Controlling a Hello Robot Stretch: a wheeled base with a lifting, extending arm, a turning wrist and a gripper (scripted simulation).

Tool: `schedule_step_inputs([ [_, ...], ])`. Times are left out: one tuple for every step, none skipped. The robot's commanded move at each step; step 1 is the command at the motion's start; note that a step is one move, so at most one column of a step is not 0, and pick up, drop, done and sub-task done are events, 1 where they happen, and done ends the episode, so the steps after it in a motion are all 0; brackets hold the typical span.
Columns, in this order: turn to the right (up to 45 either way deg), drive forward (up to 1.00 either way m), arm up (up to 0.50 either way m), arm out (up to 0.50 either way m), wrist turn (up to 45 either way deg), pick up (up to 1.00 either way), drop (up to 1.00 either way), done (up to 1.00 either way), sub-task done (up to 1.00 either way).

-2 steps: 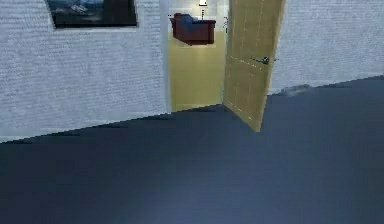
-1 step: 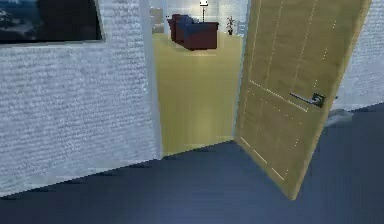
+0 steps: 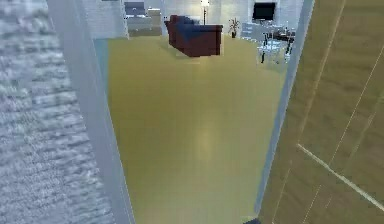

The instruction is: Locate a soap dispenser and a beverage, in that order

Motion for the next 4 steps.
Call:
schedule_step_inputs([
  [0.0,0.4,0.0,0.0,0.0,0.0,0.0,0.0,0.0],
  [3.0,0.0,0.0,0.0,0.0,0.0,0.0,0.0,0.0],
  [0.0,0.8,0.0,0.0,0.0,0.0,0.0,0.0,0.0],
  [-45.0,0.0,0.0,0.0,0.0,0.0,0.0,0.0,0.0],
])
